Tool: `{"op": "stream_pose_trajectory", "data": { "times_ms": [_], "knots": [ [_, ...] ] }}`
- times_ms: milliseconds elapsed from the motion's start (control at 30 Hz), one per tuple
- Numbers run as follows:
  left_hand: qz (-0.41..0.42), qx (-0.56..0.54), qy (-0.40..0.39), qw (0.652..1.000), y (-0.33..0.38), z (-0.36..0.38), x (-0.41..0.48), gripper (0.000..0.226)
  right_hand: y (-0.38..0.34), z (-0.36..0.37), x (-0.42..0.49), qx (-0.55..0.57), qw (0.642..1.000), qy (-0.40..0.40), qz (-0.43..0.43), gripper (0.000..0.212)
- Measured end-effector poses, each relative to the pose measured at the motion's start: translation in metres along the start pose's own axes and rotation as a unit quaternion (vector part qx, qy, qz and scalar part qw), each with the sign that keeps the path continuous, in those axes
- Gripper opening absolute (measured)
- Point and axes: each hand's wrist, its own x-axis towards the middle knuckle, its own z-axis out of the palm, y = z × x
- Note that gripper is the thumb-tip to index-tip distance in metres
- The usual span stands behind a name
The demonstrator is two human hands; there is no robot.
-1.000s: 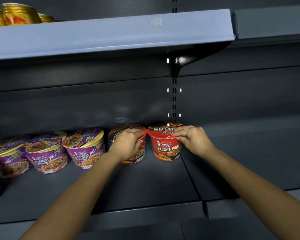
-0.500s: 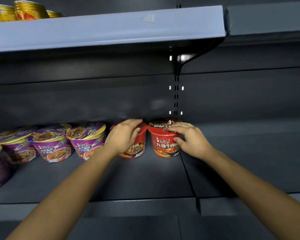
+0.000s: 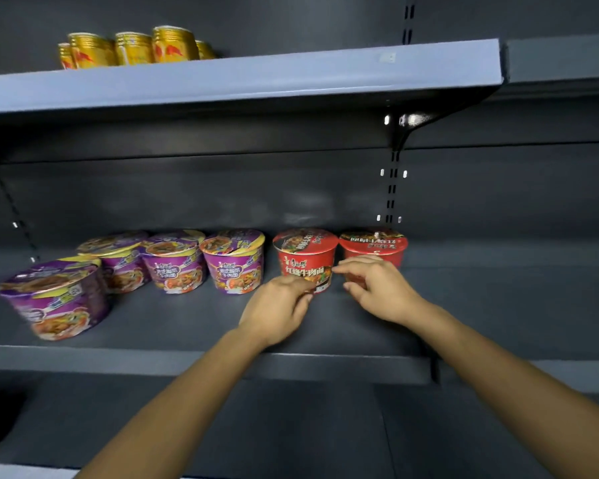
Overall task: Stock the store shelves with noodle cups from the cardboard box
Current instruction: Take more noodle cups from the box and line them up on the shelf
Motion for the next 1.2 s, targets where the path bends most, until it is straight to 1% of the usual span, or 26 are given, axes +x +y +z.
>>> {"op": "stream_pose_trajectory", "data": {
  "times_ms": [167,367,533,600,733,900,1100,1200],
  "knots": [
    [-0.001,-0.015,-0.045,0.999,-0.006,-0.014,-0.045,0.035,-0.057,0.019,-0.026,-0.005,0.999,-0.032,0.026,0.040],
    [0.016,-0.031,-0.049,0.998,-0.005,-0.034,-0.105,0.034,-0.115,0.042,-0.064,-0.017,0.997,-0.051,0.049,0.039],
    [-0.007,-0.045,-0.072,0.996,-0.002,-0.040,-0.150,0.034,-0.150,0.050,-0.095,-0.013,0.995,-0.077,0.059,0.039],
    [-0.021,-0.041,-0.087,0.995,0.001,-0.040,-0.165,0.036,-0.158,0.052,-0.104,-0.013,0.994,-0.097,0.056,0.039],
    [-0.043,-0.050,-0.089,0.994,0.004,-0.037,-0.186,0.037,-0.168,0.057,-0.117,-0.015,0.990,-0.128,0.050,0.040],
    [-0.079,-0.056,-0.109,0.989,0.008,-0.027,-0.206,0.037,-0.165,0.077,-0.129,0.009,0.984,-0.175,0.026,0.040],
    [-0.129,-0.041,-0.167,0.977,0.015,0.003,-0.243,0.038,-0.159,0.109,-0.160,0.068,0.975,-0.213,0.005,0.034],
    [-0.164,-0.058,-0.174,0.969,0.020,0.018,-0.270,0.028,-0.157,0.131,-0.177,0.106,0.962,-0.252,0.002,0.032]
  ]
}}
